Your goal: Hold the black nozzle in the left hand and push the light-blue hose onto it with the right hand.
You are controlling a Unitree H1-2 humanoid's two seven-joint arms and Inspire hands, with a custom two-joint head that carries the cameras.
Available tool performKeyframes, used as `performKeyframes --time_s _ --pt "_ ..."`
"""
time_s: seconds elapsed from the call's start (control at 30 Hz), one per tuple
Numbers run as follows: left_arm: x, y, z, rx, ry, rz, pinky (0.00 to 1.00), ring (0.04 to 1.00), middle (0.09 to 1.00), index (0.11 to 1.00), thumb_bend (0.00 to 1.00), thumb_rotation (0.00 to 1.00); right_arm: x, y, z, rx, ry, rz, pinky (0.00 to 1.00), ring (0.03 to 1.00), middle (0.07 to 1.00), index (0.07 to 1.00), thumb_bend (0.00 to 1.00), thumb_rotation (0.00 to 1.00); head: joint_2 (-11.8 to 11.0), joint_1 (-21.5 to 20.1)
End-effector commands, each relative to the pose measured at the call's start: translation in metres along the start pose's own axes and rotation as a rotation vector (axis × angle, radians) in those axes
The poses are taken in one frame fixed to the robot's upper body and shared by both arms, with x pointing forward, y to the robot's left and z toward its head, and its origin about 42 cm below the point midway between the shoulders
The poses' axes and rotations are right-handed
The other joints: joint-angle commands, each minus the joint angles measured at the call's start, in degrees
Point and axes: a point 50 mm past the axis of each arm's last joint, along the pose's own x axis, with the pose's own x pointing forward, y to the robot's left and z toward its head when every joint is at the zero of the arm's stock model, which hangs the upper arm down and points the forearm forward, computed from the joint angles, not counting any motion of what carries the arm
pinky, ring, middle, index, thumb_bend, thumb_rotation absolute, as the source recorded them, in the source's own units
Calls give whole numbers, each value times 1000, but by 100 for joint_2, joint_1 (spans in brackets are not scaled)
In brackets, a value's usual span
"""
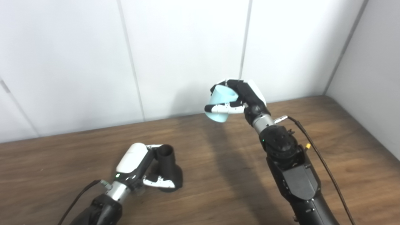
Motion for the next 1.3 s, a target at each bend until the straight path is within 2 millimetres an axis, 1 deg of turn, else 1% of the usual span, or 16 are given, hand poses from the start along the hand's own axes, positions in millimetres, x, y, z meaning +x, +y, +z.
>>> performKeyframes --time_s 0.0,0.13,0.3,0.37,0.5,0.6,0.7,0.77,0.97,1.17,1.27 --pt "-105 -119 -12 -57 233 -333 439 513 445 498 526 0 18 1 61 7 -183 34 353 436 511 500 501 0 12 34" --pt "-97 -122 -6 -47 224 -334 388 488 423 500 524 0 24 9 68 2 -205 97 350 437 498 504 501 0 76 295" --pt "-90 -126 0 -56 227 -334 402 503 431 501 525 0 29 27 79 6 -221 157 341 446 510 500 499 0 149 524" --pt "-88 -128 1 -63 232 -329 407 501 434 500 525 0 29 32 81 -4 -224 181 345 453 515 493 499 0 155 550" --pt "-84 -131 4 -77 232 -312 418 503 440 497 526 0 28 44 78 -33 -222 235 359 447 502 489 501 0 188 666" --pt "-82 -133 5 -72 229 -318 406 498 445 495 527 0 26 51 74 -47 -222 260 372 447 490 482 503 0 209 737" --pt "-79 -135 6 -72 230 -323 432 518 444 495 527 0 23 57 69 -64 -211 276 381 458 491 476 503 0 225 784" --pt "-78 -135 6 -74 230 -322 442 532 447 497 526 0 23 59 67 -69 -207 280 385 460 493 474 503 0 235 805" --pt "-74 -134 8 -77 226 -309 437 528 445 495 527 0 22 64 64 -91 -211 303 411 476 496 459 504 0 285 874" --pt "-73 -133 8 -79 222 -311 441 530 453 494 527 0 22 66 61 -116 -243 345 383 474 500 464 503 0 314 883" --pt "-72 -133 8 -82 227 -308 464 543 458 493 527 0 21 67 58 -126 -245 365 380 473 499 465 503 0 314 883"
